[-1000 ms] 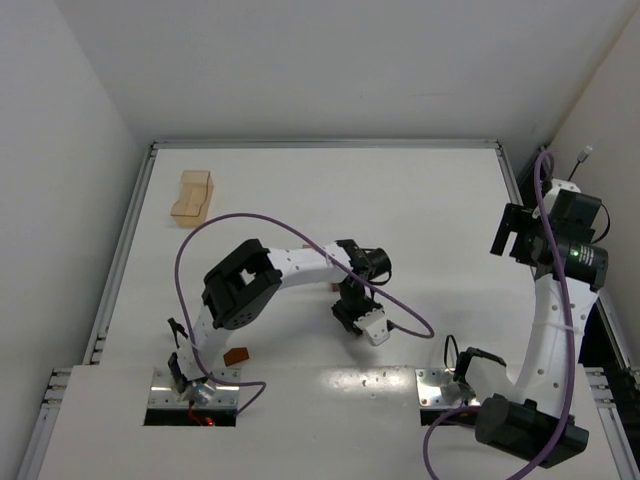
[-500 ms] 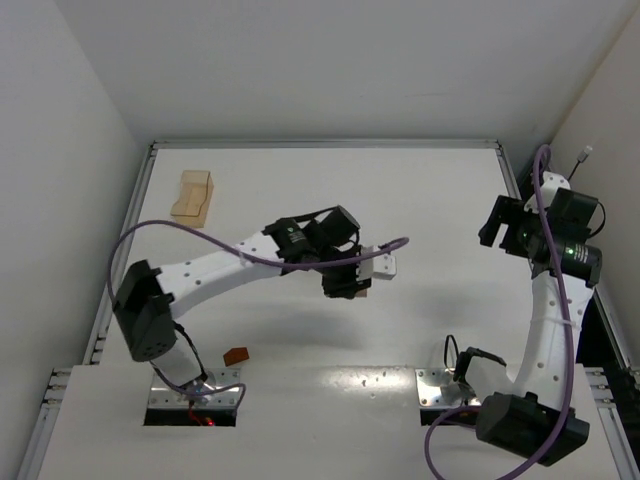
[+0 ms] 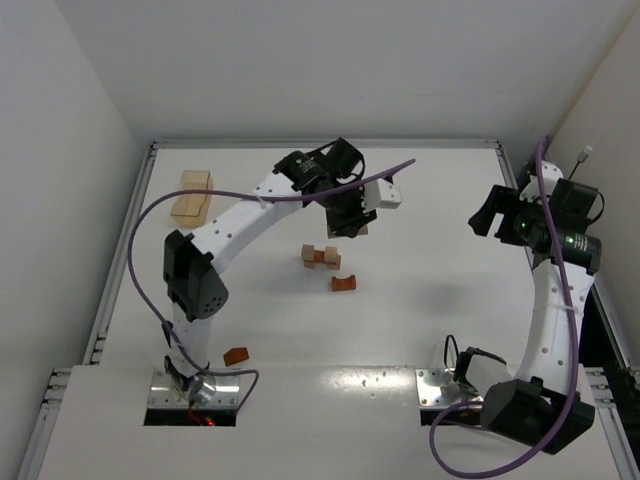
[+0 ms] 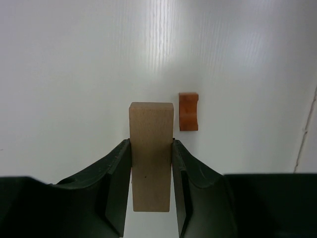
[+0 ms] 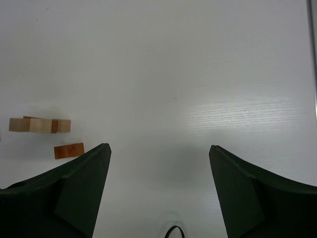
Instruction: Build the wood block tower
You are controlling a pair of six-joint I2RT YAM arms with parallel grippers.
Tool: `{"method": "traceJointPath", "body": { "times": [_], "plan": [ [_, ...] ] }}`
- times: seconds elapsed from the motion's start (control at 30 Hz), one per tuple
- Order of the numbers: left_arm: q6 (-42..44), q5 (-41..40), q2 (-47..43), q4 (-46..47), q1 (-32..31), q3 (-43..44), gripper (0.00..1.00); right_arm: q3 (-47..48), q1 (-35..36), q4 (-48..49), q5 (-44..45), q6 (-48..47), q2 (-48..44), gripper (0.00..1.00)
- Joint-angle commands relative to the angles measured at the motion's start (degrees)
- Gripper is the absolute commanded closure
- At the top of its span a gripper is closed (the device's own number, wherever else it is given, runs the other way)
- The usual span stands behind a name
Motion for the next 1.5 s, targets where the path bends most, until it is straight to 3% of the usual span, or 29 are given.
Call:
{"method": "traceJointPath", "body": {
  "times": [0.0,0.27,0.57,0.87,1.07,1.47],
  "plan": [
    [6.7,0.5,3.5,-9.2,1.2,4.2,1.00,3.8,0.2,3.1,-1.8,-0.8,0.3,0.23],
    [10.5,-1.6,4.8,-6.6,5.4,-0.4,1.00,4.4,0.2,3.7,-1.8,-0.8,0.3,0.23],
    [10.7,-0.9,-3.8,7.3,7.8,-15.8,1.00,2.2,0.2,4.8,-2.4,-0.3,-0.2,0.23],
    [13.5,2.9,-7.7,12.0,8.4,-22.2,1.00,2.2,0.2,5.3,-2.4,0.2,1.0,0.23],
    [18.2,2.8,-7.1,10.2,8.4,-22.0,1.00,2.2,0.2,5.3,-1.9,0.7,1.0,0.23],
    [19.9,2.3,-3.5,9.7,8.4,-21.0,1.00,1.6,0.2,6.3,-1.4,1.8,1.5,0.23]
  ]
}}
